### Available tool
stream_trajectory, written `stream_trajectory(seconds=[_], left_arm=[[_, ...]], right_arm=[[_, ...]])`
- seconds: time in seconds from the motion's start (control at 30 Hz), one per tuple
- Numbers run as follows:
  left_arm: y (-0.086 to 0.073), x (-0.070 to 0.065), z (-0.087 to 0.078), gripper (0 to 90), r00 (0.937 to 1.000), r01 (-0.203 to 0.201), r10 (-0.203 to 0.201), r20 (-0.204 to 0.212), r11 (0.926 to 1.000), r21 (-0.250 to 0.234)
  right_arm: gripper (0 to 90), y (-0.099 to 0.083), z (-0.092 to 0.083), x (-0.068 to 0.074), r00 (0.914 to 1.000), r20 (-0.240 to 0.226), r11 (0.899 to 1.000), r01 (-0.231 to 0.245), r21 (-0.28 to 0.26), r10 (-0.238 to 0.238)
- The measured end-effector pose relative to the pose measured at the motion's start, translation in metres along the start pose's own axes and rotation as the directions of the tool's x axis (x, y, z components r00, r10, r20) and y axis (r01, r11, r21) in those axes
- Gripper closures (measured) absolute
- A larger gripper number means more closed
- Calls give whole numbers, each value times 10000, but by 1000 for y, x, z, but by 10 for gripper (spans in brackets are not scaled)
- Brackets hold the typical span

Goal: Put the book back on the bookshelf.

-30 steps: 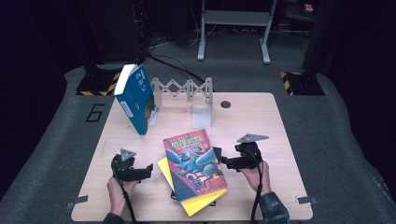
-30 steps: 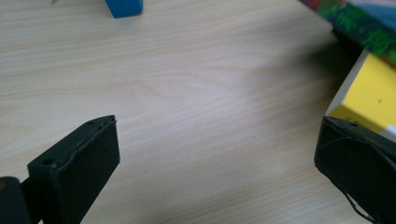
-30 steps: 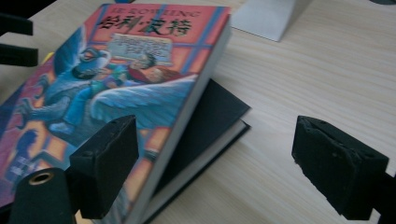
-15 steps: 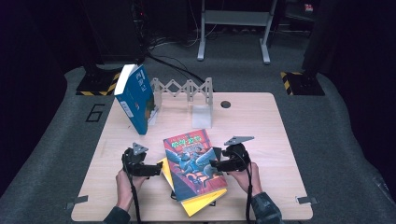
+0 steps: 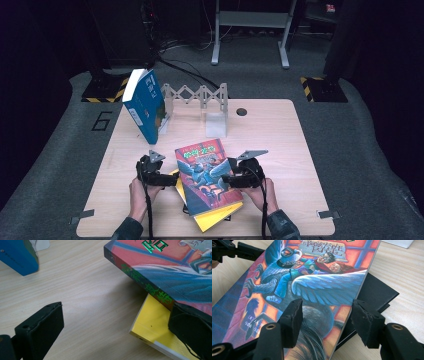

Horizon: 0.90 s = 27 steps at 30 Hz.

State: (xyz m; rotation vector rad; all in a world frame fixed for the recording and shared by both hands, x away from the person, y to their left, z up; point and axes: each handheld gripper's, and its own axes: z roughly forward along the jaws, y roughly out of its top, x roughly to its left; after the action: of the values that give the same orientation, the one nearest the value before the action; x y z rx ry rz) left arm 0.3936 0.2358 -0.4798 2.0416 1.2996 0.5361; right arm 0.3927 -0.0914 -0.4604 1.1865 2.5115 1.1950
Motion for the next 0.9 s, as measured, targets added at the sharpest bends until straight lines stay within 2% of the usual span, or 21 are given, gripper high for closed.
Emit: stream_trajectory(seconds=[0.27,0.43,0.47,0.63,0.67,0.7,0.8,0.83,0.9], left_arm=[[4,7,4,0,9999,136,-138,91,9998,154],[8,10,6,1,9998,208,-209,49,9995,229],[10,11,6,1,9997,231,-233,72,9995,216],[17,14,9,1,9996,253,-255,92,9994,218],[17,15,9,1,9997,251,-252,75,9995,209],[17,16,10,1,9995,301,-303,101,9993,215],[17,18,12,1,9990,422,-425,114,9988,246],[17,19,13,1,9991,417,-419,89,9989,226],[18,20,15,1,9988,476,-477,56,9985,267]], right_arm=[[418,0,0,4,9995,170,9996,-274,49,273],[409,0,0,9,9994,245,9995,-244,194,240],[408,0,1,9,9996,253,9999,-98,113,95],[403,-1,2,9,9997,177,9998,-191,69,190],[400,-1,1,11,9989,163,9989,-434,165,431],[397,-1,2,10,9997,164,9998,-168,61,167],[392,-3,2,16,9994,252,9997,-233,49,232],[392,-3,1,18,9987,296,9991,-412,82,410],[390,-3,2,19,9990,352,9996,-279,27,278]])
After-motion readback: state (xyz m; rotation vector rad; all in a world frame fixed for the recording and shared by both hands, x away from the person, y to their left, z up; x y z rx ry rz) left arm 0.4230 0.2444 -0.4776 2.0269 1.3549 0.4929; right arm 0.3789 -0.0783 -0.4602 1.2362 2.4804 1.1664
